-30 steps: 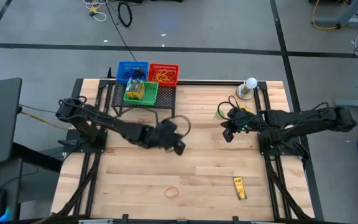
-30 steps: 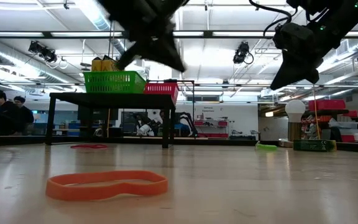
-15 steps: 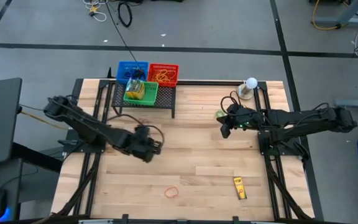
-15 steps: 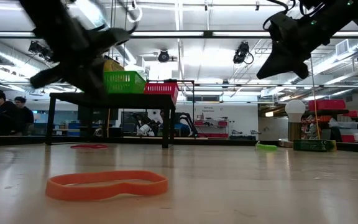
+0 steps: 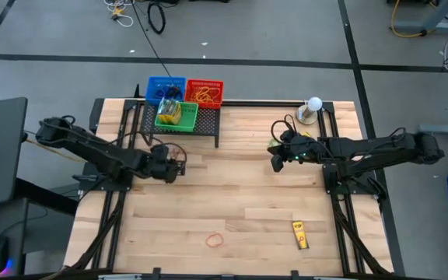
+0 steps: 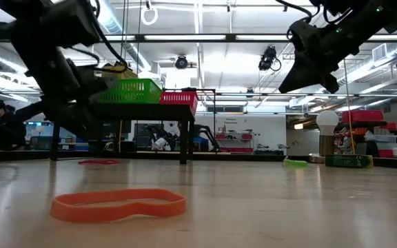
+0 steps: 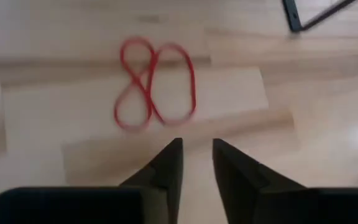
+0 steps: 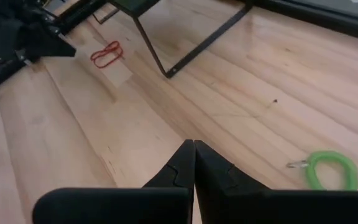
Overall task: Pick & Place Office Desk Supplies
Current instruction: Put the red rubber band into the red bin
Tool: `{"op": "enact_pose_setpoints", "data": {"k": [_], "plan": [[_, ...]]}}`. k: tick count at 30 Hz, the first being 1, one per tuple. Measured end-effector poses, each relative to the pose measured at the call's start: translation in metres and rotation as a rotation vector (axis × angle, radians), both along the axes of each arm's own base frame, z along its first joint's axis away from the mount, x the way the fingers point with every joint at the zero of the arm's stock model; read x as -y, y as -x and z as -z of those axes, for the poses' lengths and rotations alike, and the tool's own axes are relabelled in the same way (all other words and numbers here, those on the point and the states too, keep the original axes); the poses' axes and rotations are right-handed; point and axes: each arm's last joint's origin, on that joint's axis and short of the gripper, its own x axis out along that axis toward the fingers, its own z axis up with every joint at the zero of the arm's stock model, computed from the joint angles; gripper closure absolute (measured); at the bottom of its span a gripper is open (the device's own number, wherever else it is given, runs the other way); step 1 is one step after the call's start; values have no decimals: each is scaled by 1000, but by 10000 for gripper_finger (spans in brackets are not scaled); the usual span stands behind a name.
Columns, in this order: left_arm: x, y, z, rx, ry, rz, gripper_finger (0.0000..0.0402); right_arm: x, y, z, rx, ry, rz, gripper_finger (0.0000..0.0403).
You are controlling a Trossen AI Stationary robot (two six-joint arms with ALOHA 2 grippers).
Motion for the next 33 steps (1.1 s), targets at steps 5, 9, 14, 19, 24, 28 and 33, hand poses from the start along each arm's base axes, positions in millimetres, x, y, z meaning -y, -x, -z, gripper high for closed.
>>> {"op": "enact_pose_setpoints", "data": {"k": [5,9,14,19,24,28,33], "plan": [[-17,-2,7,-102,-65,-21,261,0,-5,2,13,-9,3,396],[-25,-5,17,-196,-73,-4,241,0,-8,2,26,-8,3,396],[-27,-11,33,-262,-73,-7,243,0,-9,1,41,-4,0,396],[-26,-18,45,-267,-73,-7,281,0,-9,0,45,2,-3,396],[-23,-20,42,-244,-51,-9,368,0,-9,0,44,8,-8,396],[-9,-28,20,-171,-18,134,394,0,-9,0,40,18,-15,396],[16,-34,-20,-58,-67,349,397,0,-9,0,37,21,-18,396]]}}
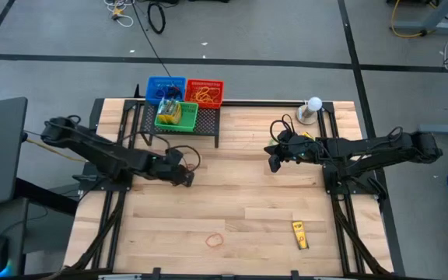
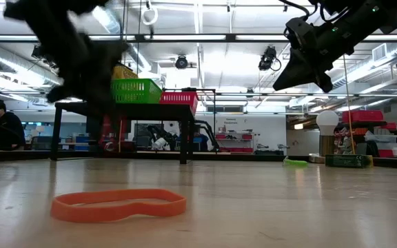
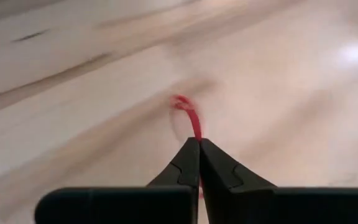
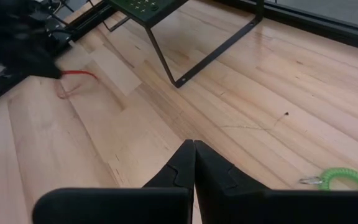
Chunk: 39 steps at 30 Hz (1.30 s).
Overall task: Pick & Place Office Desk Supplies
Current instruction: Put the red rubber band into the red bin
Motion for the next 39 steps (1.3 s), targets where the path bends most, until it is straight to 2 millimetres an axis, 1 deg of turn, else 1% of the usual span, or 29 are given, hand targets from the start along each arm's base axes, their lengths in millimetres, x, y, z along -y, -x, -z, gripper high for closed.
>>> {"op": "enact_pose_setpoints", "data": {"k": [2,4,6,8,10,13,16,18,21,23,25,30,33,35,37,39], "plan": [[9,-2,-21,71,-6,70,397,0,0,0,0,0,0,396],[14,-5,-43,132,-25,118,398,0,0,0,0,0,0,396],[13,-11,-68,202,-59,132,398,0,0,0,-2,0,0,396],[7,-18,-94,255,-114,125,398,0,0,0,-2,0,0,396],[-7,-24,-118,292,-175,98,398,0,0,0,-1,0,0,396],[-36,-31,-152,332,-265,26,399,0,0,0,0,0,0,396],[-71,-30,-180,335,-362,-45,399,0,0,0,0,0,0,396],[-95,-29,-192,315,-419,-67,399,0,0,0,0,0,0,396],[-130,-28,-198,286,-471,-69,399,0,0,0,0,0,0,396],[-152,-28,-197,283,-477,-59,399,0,0,0,2,0,0,396],[-174,-29,-190,263,-456,-55,399,0,0,0,2,0,0,396],[-220,-37,-160,175,-425,-23,399,0,0,0,6,0,0,396],[-239,-40,-143,138,-388,-20,398,0,0,-1,7,0,0,396],[-248,-41,-134,119,-360,-20,391,0,0,-1,7,0,0,396],[-252,-40,-129,112,-338,-13,377,0,0,-1,8,-1,0,396],[-254,-39,-129,116,-331,-8,358,0,0,-1,8,-2,-1,396]]}}
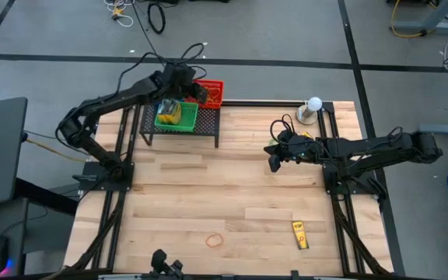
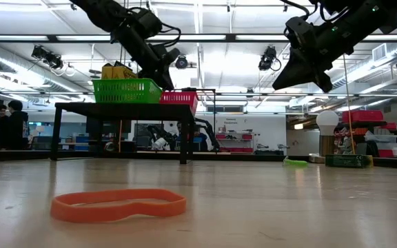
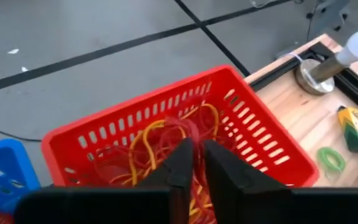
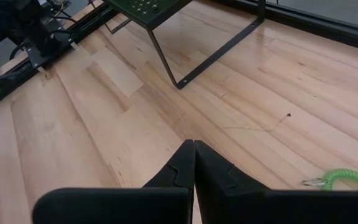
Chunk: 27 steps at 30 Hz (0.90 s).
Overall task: Pick & Place Office Desk Supplies
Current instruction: Put the red rubber band into the red bin, then put the crayon box into the the green bin
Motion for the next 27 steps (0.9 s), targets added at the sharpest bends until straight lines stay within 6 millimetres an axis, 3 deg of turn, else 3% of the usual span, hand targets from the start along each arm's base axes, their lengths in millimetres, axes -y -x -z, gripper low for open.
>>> {"op": "enact_pose_setpoints", "data": {"k": [9,17,23,27], "plan": [[4,4,-17,-19,-39,35,270,0,0,0,2,-12,-1,396],[6,5,-48,-34,-82,70,236,-1,0,0,2,-31,-25,396],[14,7,-70,-3,-122,93,262,-2,2,-1,21,-99,-35,396],[46,-7,-53,68,-127,172,336,8,14,-11,-33,-148,24,396]]}}
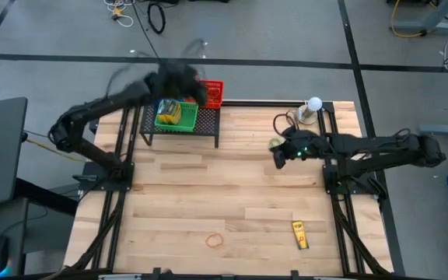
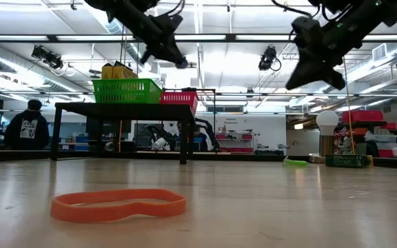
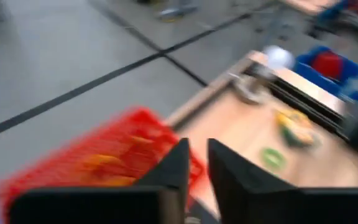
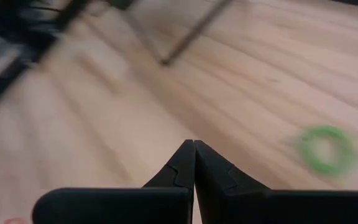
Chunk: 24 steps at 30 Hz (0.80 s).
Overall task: Pick & Place Office Desk Supplies
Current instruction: Put the crayon box into the the green bin
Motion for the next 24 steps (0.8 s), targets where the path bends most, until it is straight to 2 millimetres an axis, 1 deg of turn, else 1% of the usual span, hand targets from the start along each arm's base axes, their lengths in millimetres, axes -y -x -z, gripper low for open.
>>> {"op": "enact_pose_setpoints", "data": {"k": [2,3,5,8,11,14,18,21,24], "plan": [[23,-12,25,15,-17,85,379,9,9,-7,-75,-13,57,396],[34,-18,37,33,-29,126,389,15,15,-9,-121,-14,83,396],[58,-26,55,122,-61,196,393,26,25,-13,-195,-22,116,397],[87,-30,66,323,-88,274,394,47,40,-12,-256,-73,119,400],[110,-30,76,442,-72,333,395,69,57,-9,-296,-115,141,400],[127,-28,72,516,-72,384,395,87,78,-6,-337,-147,191,401],[143,-22,62,540,-74,432,395,100,106,1,-465,-193,234,401],[151,-13,51,555,-102,435,395,107,118,7,-535,-213,219,401],[154,-1,44,525,-123,424,395,118,125,12,-553,-195,192,400]]}}
